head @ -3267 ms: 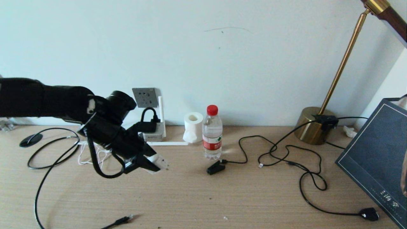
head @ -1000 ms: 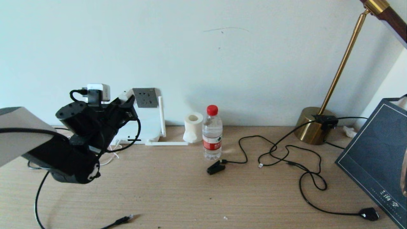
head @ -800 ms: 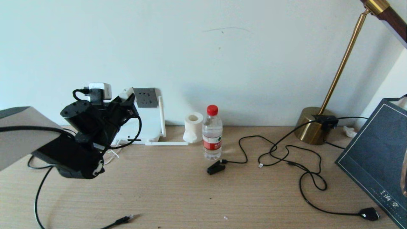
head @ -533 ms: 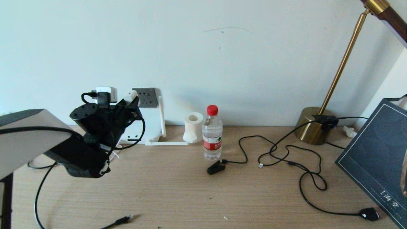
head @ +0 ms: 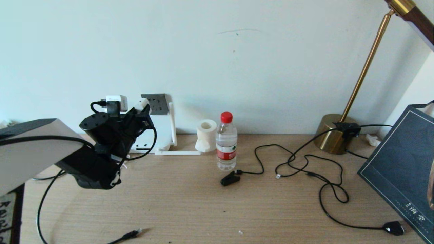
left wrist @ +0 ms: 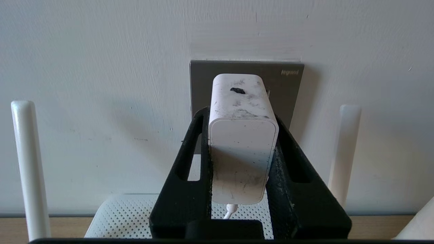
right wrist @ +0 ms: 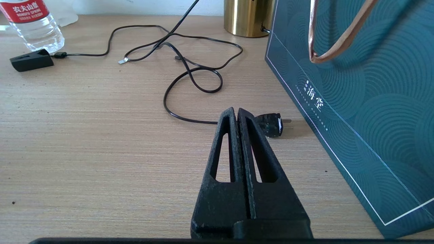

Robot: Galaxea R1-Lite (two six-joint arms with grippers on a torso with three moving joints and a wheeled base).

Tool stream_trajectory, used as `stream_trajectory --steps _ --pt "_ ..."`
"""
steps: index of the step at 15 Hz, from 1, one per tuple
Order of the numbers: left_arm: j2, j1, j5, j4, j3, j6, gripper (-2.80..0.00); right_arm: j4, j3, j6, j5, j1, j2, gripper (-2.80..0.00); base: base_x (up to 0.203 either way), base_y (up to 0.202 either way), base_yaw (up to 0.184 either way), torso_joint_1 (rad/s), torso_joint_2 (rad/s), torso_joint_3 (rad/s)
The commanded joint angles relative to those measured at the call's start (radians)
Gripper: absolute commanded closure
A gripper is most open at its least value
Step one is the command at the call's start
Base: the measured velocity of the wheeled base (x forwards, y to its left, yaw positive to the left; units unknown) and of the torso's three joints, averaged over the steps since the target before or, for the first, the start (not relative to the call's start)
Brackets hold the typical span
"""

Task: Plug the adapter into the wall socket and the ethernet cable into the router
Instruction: Align plug and socket

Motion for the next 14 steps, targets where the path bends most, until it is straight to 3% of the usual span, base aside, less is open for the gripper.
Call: stream_trajectory --steps 1,14 --pt "0.017 0.0 0.0 -0.009 -0.02 0.0 0.0 -0.001 0.0 0.0 0.0 0.0 0.0 0.0 0.0 0.0 0.0 0.0 0.0 0.0" --pt "0.048 -0.029 0.0 -0.009 -0.043 0.0 0.0 -0.001 0.0 0.0 0.0 0.0 0.0 0.0 0.0 0.0 0.0 0.0 0.0 0.0"
